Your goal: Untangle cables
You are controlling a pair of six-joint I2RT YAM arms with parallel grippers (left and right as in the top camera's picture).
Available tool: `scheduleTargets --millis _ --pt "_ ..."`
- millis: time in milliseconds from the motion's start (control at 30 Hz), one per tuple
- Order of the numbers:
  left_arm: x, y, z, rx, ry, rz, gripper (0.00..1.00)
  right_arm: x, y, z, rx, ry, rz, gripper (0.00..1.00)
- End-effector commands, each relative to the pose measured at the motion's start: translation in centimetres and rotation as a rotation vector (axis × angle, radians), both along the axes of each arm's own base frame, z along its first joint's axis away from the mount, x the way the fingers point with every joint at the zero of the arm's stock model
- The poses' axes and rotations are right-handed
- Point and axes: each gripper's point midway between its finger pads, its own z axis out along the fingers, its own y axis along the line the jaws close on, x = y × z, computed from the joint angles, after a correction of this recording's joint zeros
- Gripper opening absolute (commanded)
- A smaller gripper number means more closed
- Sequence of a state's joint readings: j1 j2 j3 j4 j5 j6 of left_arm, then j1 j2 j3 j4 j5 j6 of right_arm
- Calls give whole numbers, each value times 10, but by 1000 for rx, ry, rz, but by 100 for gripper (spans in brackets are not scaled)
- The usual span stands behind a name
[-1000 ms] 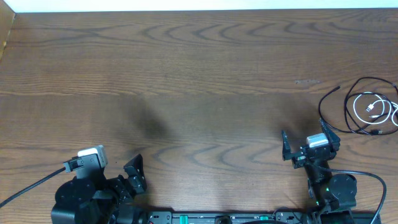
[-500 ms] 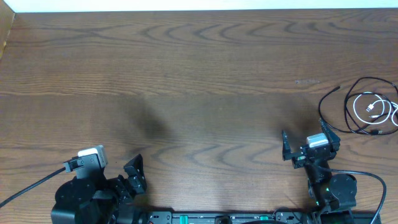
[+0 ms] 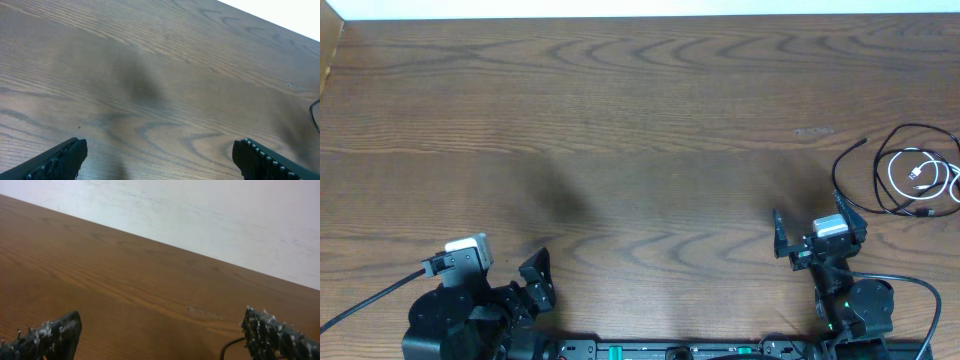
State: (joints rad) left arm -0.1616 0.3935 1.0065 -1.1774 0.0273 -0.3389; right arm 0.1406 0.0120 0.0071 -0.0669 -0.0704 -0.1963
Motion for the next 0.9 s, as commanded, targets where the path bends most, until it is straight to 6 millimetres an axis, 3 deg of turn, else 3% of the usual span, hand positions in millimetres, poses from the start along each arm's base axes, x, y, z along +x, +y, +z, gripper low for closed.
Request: scheduleTargets --millis 0,767,867 --pt "0 0 0 8 -4 -6 98 0 -1 0 0 -1 -8 99" --pt "-1 0 -1 9 -1 -6 98 0 -1 0 0 -1 -8 99" --pt "-1 7 -4 44 8 18 98 0 -1 0 0 -1 -8 99"
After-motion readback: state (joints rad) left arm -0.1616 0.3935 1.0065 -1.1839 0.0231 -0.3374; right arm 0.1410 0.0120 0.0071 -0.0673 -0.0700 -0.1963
